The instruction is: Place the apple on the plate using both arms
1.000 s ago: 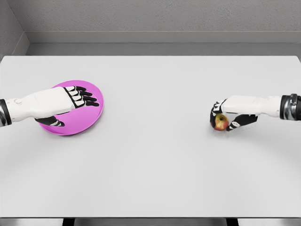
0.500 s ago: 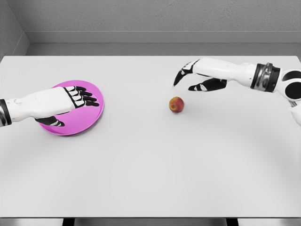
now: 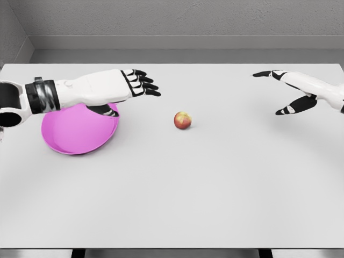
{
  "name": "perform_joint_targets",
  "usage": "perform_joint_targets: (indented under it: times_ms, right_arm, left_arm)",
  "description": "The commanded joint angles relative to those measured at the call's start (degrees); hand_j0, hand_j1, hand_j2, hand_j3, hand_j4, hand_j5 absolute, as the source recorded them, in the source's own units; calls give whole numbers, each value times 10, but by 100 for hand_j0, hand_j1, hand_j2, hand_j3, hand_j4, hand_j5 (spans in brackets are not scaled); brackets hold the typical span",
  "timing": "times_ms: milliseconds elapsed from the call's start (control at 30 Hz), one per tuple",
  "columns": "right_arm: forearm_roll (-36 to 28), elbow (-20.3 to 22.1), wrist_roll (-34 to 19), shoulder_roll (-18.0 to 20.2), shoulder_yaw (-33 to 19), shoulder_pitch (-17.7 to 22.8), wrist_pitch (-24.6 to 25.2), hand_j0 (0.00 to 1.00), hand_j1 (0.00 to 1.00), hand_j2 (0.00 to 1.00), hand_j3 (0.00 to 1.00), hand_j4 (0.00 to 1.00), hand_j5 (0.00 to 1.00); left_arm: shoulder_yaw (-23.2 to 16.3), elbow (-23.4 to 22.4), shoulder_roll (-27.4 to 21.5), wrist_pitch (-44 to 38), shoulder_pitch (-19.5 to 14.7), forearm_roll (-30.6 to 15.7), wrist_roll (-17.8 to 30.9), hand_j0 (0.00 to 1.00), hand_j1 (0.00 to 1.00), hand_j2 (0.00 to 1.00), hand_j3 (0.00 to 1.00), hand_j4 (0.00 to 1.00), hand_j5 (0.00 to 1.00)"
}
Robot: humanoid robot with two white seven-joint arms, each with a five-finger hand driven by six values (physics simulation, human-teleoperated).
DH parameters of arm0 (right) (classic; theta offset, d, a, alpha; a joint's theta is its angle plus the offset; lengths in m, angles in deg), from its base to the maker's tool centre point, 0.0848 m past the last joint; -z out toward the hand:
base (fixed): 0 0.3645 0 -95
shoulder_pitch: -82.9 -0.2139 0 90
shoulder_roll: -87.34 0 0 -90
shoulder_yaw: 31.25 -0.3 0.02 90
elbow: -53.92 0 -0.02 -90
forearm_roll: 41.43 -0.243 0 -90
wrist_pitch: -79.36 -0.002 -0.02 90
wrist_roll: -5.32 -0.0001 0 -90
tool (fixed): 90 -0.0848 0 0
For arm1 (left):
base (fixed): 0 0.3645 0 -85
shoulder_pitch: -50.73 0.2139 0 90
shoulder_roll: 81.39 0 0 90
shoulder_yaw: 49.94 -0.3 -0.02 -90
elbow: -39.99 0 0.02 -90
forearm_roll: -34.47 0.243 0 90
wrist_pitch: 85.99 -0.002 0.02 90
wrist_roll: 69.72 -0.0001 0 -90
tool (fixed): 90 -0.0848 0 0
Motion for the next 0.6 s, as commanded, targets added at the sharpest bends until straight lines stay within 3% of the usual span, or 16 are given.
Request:
perform_joint_targets:
  times_ms: [0, 67, 133, 267, 333, 400, 467, 567]
  right_arm:
    - [-4, -10, 0, 5, -6, -1, 2, 100, 100, 100, 100, 100, 100]
    - [-3, -10, 0, 6, -6, 0, 2, 100, 100, 100, 100, 100, 100]
    - [3, -10, 0, 5, -6, 4, 2, 100, 100, 100, 100, 100, 100]
    - [4, -9, 0, 5, -6, 4, 2, 100, 100, 100, 100, 100, 100]
    - [4, -8, 0, 6, -6, 4, 2, 100, 100, 100, 100, 100, 100]
    - [4, -8, 0, 6, -6, 4, 2, 100, 100, 100, 100, 100, 100]
    - [4, -8, 0, 6, -6, 4, 2, 100, 100, 100, 100, 100, 100]
    - [4, -7, 0, 6, -6, 5, 2, 100, 100, 100, 100, 100, 100]
  left_arm:
    - [-5, -32, 56, -1, -1, -6, 1, 100, 100, 100, 100, 100, 100]
    - [-15, -110, 103, -1, -22, -1, 2, 100, 100, 100, 100, 100, 100]
    - [-42, -156, 136, -1, -45, 0, 2, 100, 100, 100, 100, 100, 100]
    - [-61, -173, 159, -1, -49, -1, 3, 100, 100, 100, 100, 100, 100]
    - [-70, -174, 172, -1, -49, 1, 36, 100, 100, 100, 100, 100, 100]
    - [-90, -191, 193, -1, -54, 20, 38, 100, 100, 100, 100, 100, 100]
    - [-92, -219, 228, -1, -61, 37, 36, 100, 100, 100, 100, 100, 100]
    - [-92, -227, 230, -1, -62, 39, 36, 100, 100, 100, 100, 100, 100]
